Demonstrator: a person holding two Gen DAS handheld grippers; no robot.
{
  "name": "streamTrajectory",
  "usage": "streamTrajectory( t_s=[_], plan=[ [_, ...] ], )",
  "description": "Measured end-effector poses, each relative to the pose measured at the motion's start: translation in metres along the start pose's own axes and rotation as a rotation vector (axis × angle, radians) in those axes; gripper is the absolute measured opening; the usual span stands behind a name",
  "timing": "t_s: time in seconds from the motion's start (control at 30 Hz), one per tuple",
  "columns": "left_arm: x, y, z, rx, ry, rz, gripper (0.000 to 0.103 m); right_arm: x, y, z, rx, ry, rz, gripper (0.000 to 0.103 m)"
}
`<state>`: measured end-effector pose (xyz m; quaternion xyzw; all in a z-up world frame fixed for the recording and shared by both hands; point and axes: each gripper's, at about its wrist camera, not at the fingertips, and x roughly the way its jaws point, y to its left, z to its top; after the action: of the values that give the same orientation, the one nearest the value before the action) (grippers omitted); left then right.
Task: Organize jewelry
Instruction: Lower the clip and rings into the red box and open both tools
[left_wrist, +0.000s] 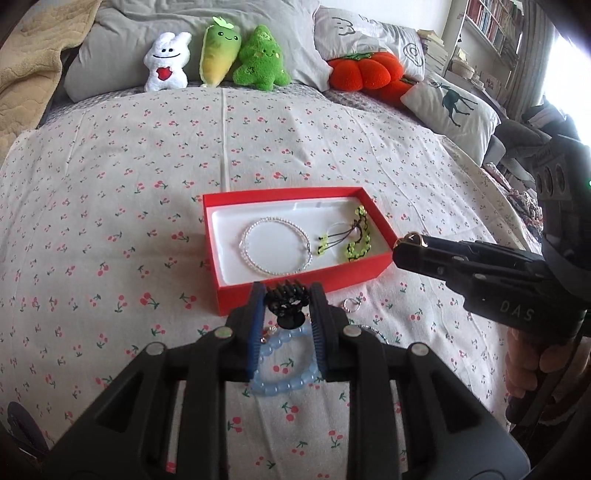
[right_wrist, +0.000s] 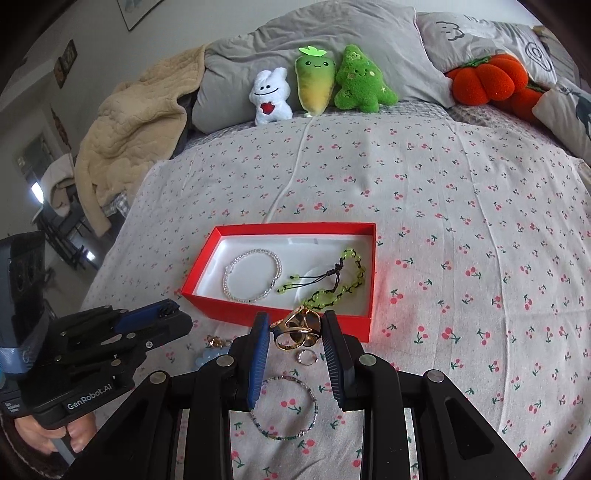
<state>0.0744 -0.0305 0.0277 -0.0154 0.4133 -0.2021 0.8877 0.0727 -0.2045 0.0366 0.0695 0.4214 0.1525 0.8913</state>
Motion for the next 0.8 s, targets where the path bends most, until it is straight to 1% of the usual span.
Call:
streamTrajectory(
  t_s=[0.13, 0.2, 0.33, 0.47, 0.53, 0.8],
  plan=[
    [0.010, 0.004, 0.009, -0.015, -0.035, -0.007, 0.026, 0.007, -0.004, 0.010, -0.001, -0.016, 0.002, 0.029],
    [0.020, 0.005, 0.012, -0.022, -0.029, -0.013, 0.026, 0.012, -0.005, 0.011, -0.004, -0.015, -0.001, 0.029],
    [0.036, 0.003, 0.015, 0.000, -0.018, 0.016, 0.026, 0.023, -0.012, 0.015, 0.002, -0.003, 0.001, 0.029],
    [0.046, 0.002, 0.018, -0.006, -0.012, 0.019, 0.026, 0.034, -0.017, 0.016, 0.008, 0.018, -0.008, 0.029],
    [0.049, 0.002, 0.019, -0.006, -0.008, 0.011, 0.026, 0.037, -0.018, 0.016, 0.006, 0.024, -0.010, 0.029],
    [0.050, 0.001, 0.020, 0.001, -0.007, 0.023, 0.027, 0.041, -0.017, 0.017, 0.004, 0.028, -0.014, 0.030]
  ],
)
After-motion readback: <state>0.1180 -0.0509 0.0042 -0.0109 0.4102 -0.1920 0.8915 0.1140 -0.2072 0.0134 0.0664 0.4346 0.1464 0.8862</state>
